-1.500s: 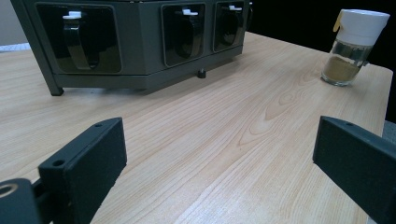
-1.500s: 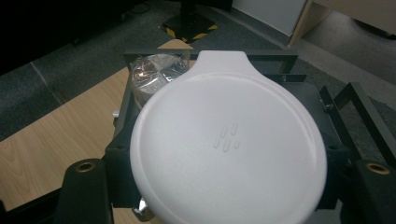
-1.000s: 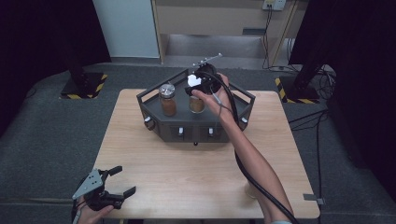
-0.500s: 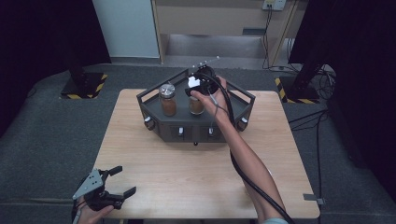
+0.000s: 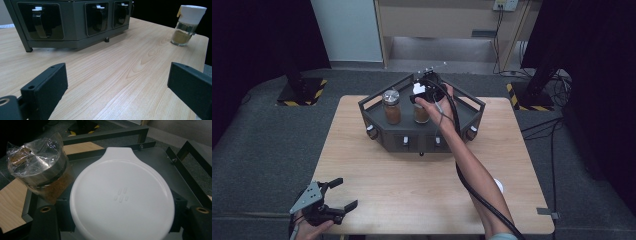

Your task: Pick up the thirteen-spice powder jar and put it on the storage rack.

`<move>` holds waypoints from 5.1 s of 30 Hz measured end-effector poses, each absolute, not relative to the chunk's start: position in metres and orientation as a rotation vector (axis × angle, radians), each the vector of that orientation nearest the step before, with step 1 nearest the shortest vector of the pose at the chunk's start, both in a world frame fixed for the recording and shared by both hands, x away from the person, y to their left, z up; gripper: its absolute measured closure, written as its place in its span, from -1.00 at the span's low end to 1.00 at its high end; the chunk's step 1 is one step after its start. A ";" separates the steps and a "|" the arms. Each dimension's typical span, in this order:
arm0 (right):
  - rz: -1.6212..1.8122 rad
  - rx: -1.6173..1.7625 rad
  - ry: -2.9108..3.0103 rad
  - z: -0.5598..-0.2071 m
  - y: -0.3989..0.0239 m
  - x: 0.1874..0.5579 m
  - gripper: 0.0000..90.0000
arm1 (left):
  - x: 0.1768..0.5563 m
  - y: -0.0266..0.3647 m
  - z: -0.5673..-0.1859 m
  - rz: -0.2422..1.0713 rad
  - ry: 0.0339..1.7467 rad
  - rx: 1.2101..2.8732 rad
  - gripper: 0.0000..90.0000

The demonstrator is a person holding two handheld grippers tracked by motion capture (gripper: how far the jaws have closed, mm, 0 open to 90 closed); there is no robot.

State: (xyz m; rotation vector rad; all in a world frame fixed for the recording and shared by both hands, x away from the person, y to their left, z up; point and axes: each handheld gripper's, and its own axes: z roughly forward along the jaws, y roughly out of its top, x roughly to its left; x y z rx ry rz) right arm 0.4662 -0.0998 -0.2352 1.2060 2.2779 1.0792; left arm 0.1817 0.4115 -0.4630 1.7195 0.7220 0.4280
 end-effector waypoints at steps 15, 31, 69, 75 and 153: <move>1.151 1.191 2.219 -0.229 -0.108 0.454 -0.66 | 0.182 0.411 -0.463 0.428 0.719 1.722 -0.96; 1.289 0.979 2.165 -0.193 -0.166 0.394 -0.84 | 0.182 0.410 -0.462 0.427 0.721 1.730 -0.96; 1.385 0.910 1.975 -0.238 -0.315 0.235 -0.93 | 0.181 0.409 -0.462 0.434 0.740 1.720 -0.99; 1.375 0.950 1.924 -0.260 -0.342 0.208 -0.93 | 0.181 0.408 -0.462 0.434 0.739 1.727 -0.99; 1.250 1.215 1.739 -0.421 -0.363 0.129 -0.91 | 0.181 0.407 -0.460 0.440 0.721 1.742 -0.99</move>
